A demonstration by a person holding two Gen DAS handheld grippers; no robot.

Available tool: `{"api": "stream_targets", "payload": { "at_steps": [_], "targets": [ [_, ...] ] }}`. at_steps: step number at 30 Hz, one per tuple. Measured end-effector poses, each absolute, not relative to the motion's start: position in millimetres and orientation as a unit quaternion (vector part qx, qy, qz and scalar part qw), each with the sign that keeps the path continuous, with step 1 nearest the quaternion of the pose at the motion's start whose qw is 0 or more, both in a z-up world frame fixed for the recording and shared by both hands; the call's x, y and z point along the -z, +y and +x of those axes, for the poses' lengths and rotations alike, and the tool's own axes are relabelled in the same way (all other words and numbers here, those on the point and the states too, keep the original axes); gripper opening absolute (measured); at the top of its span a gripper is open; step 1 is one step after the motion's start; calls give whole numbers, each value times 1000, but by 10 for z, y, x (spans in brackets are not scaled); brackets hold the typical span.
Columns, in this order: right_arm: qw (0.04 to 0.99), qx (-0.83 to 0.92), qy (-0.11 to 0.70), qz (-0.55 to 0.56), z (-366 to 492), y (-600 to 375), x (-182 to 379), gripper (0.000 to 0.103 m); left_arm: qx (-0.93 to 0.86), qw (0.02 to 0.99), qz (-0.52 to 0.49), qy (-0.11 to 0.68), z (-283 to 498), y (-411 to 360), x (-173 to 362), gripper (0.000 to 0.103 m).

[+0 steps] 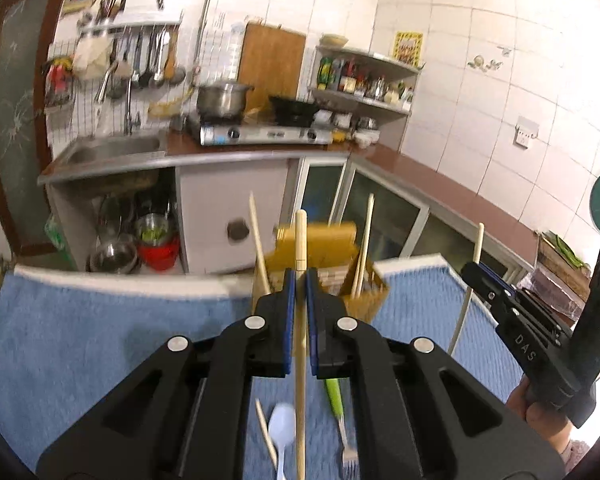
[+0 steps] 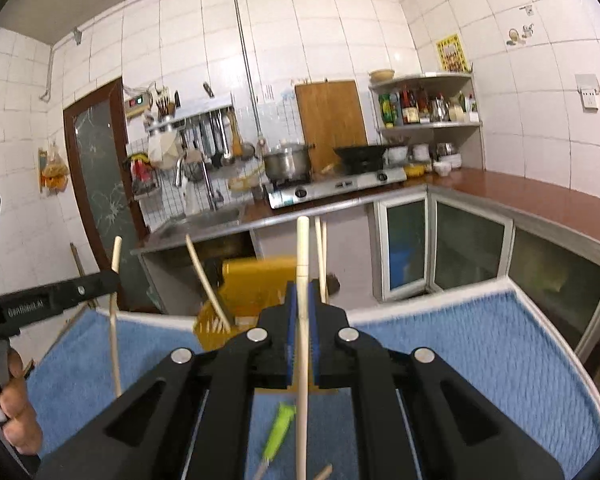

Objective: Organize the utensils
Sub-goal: 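Lift both chopsticks and carry them above the yellow holder, then open the right tool to drop its chopstick while the left tool releases its chopstick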

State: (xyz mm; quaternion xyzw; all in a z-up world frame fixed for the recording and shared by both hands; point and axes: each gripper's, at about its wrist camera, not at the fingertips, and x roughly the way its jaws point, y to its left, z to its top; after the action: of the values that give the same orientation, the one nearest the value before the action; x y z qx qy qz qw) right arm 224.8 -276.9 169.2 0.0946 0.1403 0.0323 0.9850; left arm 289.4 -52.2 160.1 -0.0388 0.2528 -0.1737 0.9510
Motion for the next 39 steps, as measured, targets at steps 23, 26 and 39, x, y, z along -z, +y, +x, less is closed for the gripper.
{"api": "stream_targets", "payload": {
  "at_steps": [23,26,39],
  "targets": [
    [988,-24,-58,139,2899,-2871,-1965,6,183,976,-88,80,3637,-675,-1848,4],
    [988,-27,-56,143,2942,-2863,-1909,6,178,979,-82,59,3577,-665,-1867,4],
    [993,-17,-60,102,2989,-2775,-1758,6,158,984,-81,-16,3532,-678,-1722,4]
  ]
}}
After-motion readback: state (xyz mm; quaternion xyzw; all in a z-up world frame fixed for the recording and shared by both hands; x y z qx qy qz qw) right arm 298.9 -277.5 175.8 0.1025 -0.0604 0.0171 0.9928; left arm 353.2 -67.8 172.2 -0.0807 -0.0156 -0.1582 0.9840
